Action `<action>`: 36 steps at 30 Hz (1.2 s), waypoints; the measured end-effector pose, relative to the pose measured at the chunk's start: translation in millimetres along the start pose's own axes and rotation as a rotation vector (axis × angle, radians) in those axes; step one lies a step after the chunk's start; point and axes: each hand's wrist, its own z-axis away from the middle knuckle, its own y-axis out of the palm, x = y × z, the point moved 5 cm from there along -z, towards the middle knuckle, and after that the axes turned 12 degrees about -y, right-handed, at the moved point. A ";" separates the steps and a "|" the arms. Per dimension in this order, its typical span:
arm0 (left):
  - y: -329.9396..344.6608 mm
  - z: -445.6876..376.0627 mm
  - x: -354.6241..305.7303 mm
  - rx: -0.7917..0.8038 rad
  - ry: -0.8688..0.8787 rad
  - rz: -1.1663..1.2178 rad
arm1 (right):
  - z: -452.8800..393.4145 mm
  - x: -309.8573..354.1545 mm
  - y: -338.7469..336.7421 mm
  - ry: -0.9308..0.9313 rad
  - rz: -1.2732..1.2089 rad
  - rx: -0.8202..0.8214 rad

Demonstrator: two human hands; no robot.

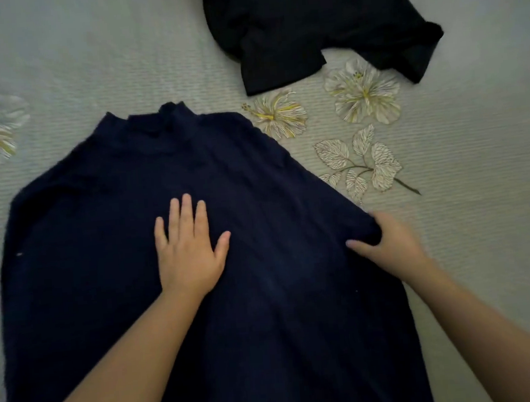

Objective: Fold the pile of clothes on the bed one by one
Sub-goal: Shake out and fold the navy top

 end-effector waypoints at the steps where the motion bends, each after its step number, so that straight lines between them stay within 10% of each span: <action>1: 1.2 -0.3 0.4 -0.004 -0.002 0.003 | 3.4 -3.1 4.6 0.026 0.010 0.044; 9: -9.4 0.9 -16.4 0.059 0.020 0.042 | 8.9 40.7 -114.1 -0.387 0.319 -0.796; 11: -9.6 2.8 -23.0 0.058 0.036 0.059 | 21.1 38.7 -90.7 -0.457 0.527 -0.658; 14: -4.2 6.3 -24.8 0.064 0.032 0.011 | 33.6 -2.1 -32.8 -0.259 0.872 0.185; 16: -2.0 5.2 -23.5 0.057 0.024 -0.007 | 37.2 -29.2 -32.3 -0.150 0.735 0.349; 21: -2.5 4.4 -24.5 0.066 0.007 -0.008 | -3.9 -16.8 -82.5 -0.136 0.206 -0.273; 27: 0.0 2.1 -24.0 0.067 0.009 -0.022 | -75.7 -30.2 -65.0 -0.050 0.087 0.230; 32: -9.3 5.8 -31.1 0.098 0.028 -0.033 | -92.2 -24.2 -112.6 -0.033 -0.289 -0.120; 36: -16.7 -5.0 -76.9 0.080 0.176 -0.020 | -115.4 -15.3 -152.7 -0.073 0.067 -0.262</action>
